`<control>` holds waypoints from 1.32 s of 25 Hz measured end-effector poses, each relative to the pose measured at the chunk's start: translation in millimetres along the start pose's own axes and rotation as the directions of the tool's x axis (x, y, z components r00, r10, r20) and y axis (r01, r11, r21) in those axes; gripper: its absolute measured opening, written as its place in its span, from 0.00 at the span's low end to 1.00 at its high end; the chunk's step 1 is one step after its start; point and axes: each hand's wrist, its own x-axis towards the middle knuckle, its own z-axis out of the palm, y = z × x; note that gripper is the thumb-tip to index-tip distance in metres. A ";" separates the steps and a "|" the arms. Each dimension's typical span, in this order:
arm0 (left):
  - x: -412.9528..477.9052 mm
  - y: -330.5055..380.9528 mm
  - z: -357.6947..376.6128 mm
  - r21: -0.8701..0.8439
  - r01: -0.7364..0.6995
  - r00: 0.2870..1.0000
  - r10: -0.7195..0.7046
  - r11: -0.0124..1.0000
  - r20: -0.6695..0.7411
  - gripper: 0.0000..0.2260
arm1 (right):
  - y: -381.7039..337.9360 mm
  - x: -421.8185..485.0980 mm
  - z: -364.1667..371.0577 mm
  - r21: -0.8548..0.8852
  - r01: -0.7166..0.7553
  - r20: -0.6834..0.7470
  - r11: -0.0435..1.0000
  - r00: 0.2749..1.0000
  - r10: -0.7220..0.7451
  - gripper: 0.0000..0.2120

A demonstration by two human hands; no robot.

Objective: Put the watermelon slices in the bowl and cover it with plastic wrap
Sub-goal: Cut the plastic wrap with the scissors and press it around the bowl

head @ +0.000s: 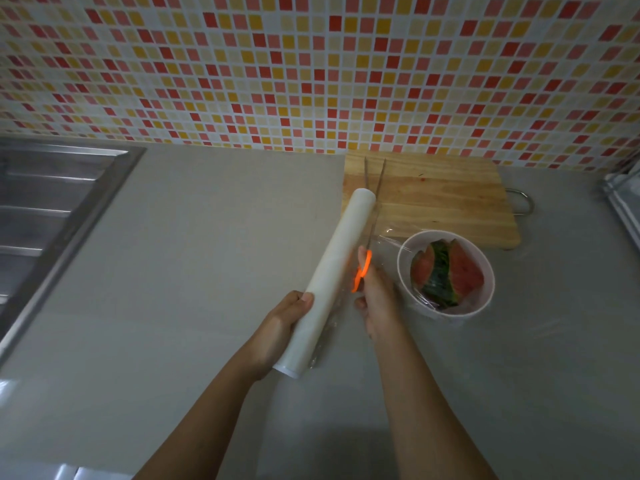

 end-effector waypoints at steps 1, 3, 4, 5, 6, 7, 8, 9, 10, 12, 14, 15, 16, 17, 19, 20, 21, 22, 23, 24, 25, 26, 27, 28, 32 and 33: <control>-0.1 1.0 -1.2 -0.003 -0.006 1.000 0.006 1.000 0.005 0.17 | 13.1 -6.8 -1.6 -0.010 -0.034 0.005 0.999 0.999 0.034 0.24; 0.2 3.0 -3.4 -0.020 -0.034 0.998 0.035 0.999 0.050 0.16 | 39.5 -21.7 -8.3 -0.012 -0.070 0.024 0.997 0.997 0.071 0.26; -0.6 4.9 -5.2 0.003 -0.033 0.997 0.033 0.999 0.064 0.16 | 47.1 -26.9 -12.1 -0.007 -0.070 0.029 0.998 0.997 0.070 0.26; -0.3 7.1 -7.1 0.019 -0.025 0.998 0.023 1.000 0.061 0.16 | 49.9 -29.0 -15.5 0.008 -0.062 0.029 0.998 0.998 0.061 0.25; 0.7 7.0 -7.4 0.029 -0.028 0.998 0.026 0.999 0.054 0.17 | 46.7 -28.7 -17.5 0.020 -0.052 0.027 0.998 0.998 0.051 0.25; 0.7 9.0 -5.6 0.030 -0.028 0.998 0.027 0.999 0.050 0.17 | 41.0 -25.7 -17.9 0.024 -0.042 0.027 0.999 0.999 0.041 0.24; -1.1 9.7 -4.7 0.031 -0.023 0.999 0.021 0.999 0.047 0.17 | 33.5 -22.0 -16.9 0.016 -0.034 0.029 0.999 0.999 0.033 0.24; -3.4 10.7 -4.5 0.026 -0.003 0.999 0.002 1.000 0.048 0.17 | 25.6 -18.0 -14.7 0.000 -0.023 0.024 1.000 0.999 0.023 0.23; -4.2 10.5 -4.0 0.027 0.003 0.999 -0.005 1.000 0.049 0.17 | 17.7 -14.7 -12.1 -0.016 -0.012 0.013 1.000 1.000 0.012 0.23; -7.9 7.7 -2.5 -0.004 0.004 0.999 -0.004 1.000 0.049 0.17 | 6.3 -8.6 -7.4 -0.009 0.007 -0.003 1.000 1.000 -0.008 0.23; -10.0 10.6 -2.7 0.006 -0.003 0.999 0.003 1.000 0.042 0.17 | -1.2 -2.7 -4.4 0.032 0.026 -0.007 0.999 1.000 -0.026 0.23; -9.2 11.4 -2.4 0.024 0.001 0.999 -0.002 1.000 0.039 0.17 | -4.5 0.1 -3.4 0.046 0.030 -0.008 0.999 1.000 -0.029 0.23; -8.6 10.8 -2.7 0.037 -0.009 0.999 0.008 0.999 0.043 0.17 | -7.3 2.8 -2.4 0.054 0.031 -0.005 0.998 1.000 -0.031 0.23; -8.6 14.7 -3.3 0.035 -0.015 0.998 0.013 0.999 0.054 0.17 | -9.4 4.7 -1.5 0.058 0.033 0.001 0.998 0.999 -0.033 0.23; -10.5 12.2 -8.2 0.013 -0.003 0.998 0.002 1.000 0.070 0.17 | -11.3 8.2 -0.5 0.053 0.038 -0.001 0.998 0.999 -0.038 0.22; -11.6 7.7 -11.8 0.013 0.002 0.996 -0.003 1.000 0.086 0.16 | -12.0 9.8 0.4 0.052 0.046 -0.008 0.998 0.999 -0.046 0.21; -15.8 4.0 -15.1 -0.016 0.001 0.996 0.000 1.000 0.093 0.14 | -13.4 10.6 1.8 0.059 0.059 -0.012 0.996 0.998 -0.059 0.19; -19.2 0.6 -19.1 -0.054 -0.003 0.995 0.008 0.999 0.098 0.10 | -15.6 11.2 3.7 0.072 0.074 -0.012 0.995 0.997 -0.073 0.18; -27.1 1.5 -23.6 -0.091 -0.012 0.994 0.022 0.996 0.104 0.07 | -18.4 11.8 6.0 0.089 0.081 -0.011 0.993 0.997 -0.081 0.17; -27.2 0.1 -27.5 -0.096 -0.026 0.989 0.040 0.995 0.140 0.10 | -21.6 13.3 8.9 0.102 0.082 -0.010 0.991 0.997 -0.082 0.17; -25.7 -4.6 -32.8 -0.093 -0.050 0.981 0.066 0.994 0.184 0.15 | -24.7 15.1 11.4 0.109 0.080 -0.009 0.991 0.997 -0.080 0.17; -24.4 -16.8 -39.0 -0.084 -0.116 0.952 0.135 0.990 0.276 0.17 | -27.4 17.0 12.9 0.105 0.082 -0.008 0.991 0.997 -0.082 0.17; -25.7 -26.7 -43.1 -0.105 -0.148 0.939 0.173 0.983 0.297 0.16 | -29.6 18.6 15.3 0.094 0.091 -0.007 0.991 0.996 -0.091 0.17; -28.7 -32.5 -50.3 -0.166 -0.106 0.956 0.147 0.980 0.255 0.13 | -30.9 20.7 18.0 0.083 0.106 -0.009 0.991 0.994 -0.106 0.17; -20.9 -45.3 -62.7 -0.277 0.017 0.959 0.062 0.961 0.276 0.16 | -40.3 26.2 23.4 0.053 0.121 -0.020 0.991 0.993 -0.120 0.16; -20.8 -52.6 -67.0 -0.367 0.063 0.960 0.044 0.928 0.276 0.21 | -39.1 24.5 22.7 -0.014 0.132 -0.022 0.991 0.991 -0.132 0.17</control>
